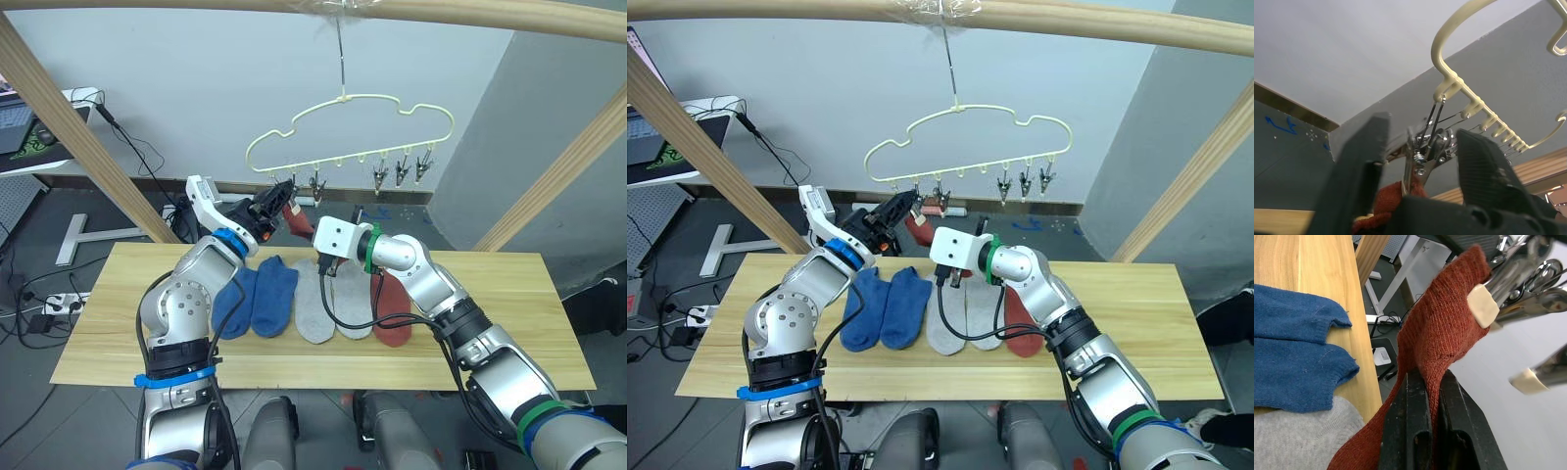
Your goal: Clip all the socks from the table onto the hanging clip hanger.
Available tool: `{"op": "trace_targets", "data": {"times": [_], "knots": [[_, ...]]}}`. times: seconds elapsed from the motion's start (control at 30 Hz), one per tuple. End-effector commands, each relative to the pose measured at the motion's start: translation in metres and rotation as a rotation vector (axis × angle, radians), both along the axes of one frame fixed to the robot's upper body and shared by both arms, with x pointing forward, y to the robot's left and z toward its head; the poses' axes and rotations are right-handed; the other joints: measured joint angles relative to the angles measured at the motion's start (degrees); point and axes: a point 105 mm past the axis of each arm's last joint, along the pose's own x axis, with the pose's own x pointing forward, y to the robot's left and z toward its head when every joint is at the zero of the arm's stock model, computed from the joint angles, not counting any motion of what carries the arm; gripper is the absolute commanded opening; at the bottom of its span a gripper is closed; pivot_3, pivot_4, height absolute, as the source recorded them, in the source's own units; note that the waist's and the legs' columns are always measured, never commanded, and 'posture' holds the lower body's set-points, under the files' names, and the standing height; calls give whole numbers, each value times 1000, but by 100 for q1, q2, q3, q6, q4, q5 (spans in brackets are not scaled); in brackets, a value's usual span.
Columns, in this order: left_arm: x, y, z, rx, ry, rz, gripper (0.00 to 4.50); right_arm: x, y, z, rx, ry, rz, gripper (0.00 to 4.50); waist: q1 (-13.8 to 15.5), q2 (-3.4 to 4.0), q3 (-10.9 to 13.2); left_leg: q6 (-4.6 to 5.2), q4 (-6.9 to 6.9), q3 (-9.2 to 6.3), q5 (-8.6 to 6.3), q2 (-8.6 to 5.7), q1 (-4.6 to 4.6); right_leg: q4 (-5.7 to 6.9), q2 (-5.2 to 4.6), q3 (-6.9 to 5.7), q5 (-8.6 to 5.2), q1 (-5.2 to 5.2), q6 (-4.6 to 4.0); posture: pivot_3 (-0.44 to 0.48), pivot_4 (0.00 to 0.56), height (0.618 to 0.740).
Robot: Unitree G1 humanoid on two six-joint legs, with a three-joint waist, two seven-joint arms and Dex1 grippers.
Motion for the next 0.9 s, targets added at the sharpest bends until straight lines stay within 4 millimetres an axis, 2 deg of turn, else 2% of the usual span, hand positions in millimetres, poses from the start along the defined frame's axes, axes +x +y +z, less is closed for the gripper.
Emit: {"op": "trace_targets", "data": {"times": [0.03, 0.1, 0.17, 0.27, 0.33, 0.6, 0.77, 0.87, 0.9], "knots": [[-8, 5, 19, 15, -75, -5, 3807, -5, 7, 16, 65, -20, 30, 0, -5, -2, 2, 0, 0, 0, 0, 0, 0, 0, 0, 0, 0, 0, 0, 17, 293, 740], [-11, 12, 20, 48, -89, 6, 4409, -9, 10, 16, 98, 20, 44, 0, -12, -1, 5, 0, -1, -1, 0, 1, 0, 1, 1, 1, 0, -1, 0, 17, 293, 740], [-15, 18, 20, 69, -92, 21, 4459, -13, 13, 13, 144, 91, 57, 0, -6, 0, 6, 0, -3, -4, 0, 4, 0, 1, 1, 1, 0, -2, -1, 23, 284, 740], [-19, 28, 20, 110, -90, 53, 4500, -22, 19, 10, 262, 251, 85, 720, 1, 1, 7, 0, -5, -10, 0, 8, -1, 2, 0, 3, -1, -1, -2, 23, 284, 740], [-21, 30, 19, 127, -91, 49, 4500, -27, 21, 9, 354, 382, 89, 1465, 3, 1, 7, 0, -3, -15, 0, 10, -3, 3, -1, 2, -1, -1, -3, 34, 280, 740], [-30, 25, 19, 204, -109, 19, 4500, -31, 9, -6, 329, 451, 50, 4315, 14, 2, 7, 0, -1, -15, 0, 0, -4, -2, -22, -5, -1, 0, -1, 43, 271, 740], [-34, 13, 14, 322, -155, 4, 4500, -33, -13, -11, 336, 431, -10, 4414, 24, 2, 8, 0, -5, -8, -1, 0, -10, -5, -23, -4, -2, -3, -1, 43, 271, 740], [-34, 9, 12, 342, -168, -2, 4500, -34, -16, -10, 337, 421, -20, 4414, 25, 2, 8, 0, -4, -8, 0, -1, -10, -3, -20, -5, -2, -5, -1, 43, 271, 740], [-33, 4, 11, 354, -182, -7, 4500, -34, -25, -5, 388, 435, -34, 4414, 20, 2, 7, 0, -3, -6, 0, -1, -9, -2, -19, -5, -2, -4, -2, 31, 261, 740]]}}
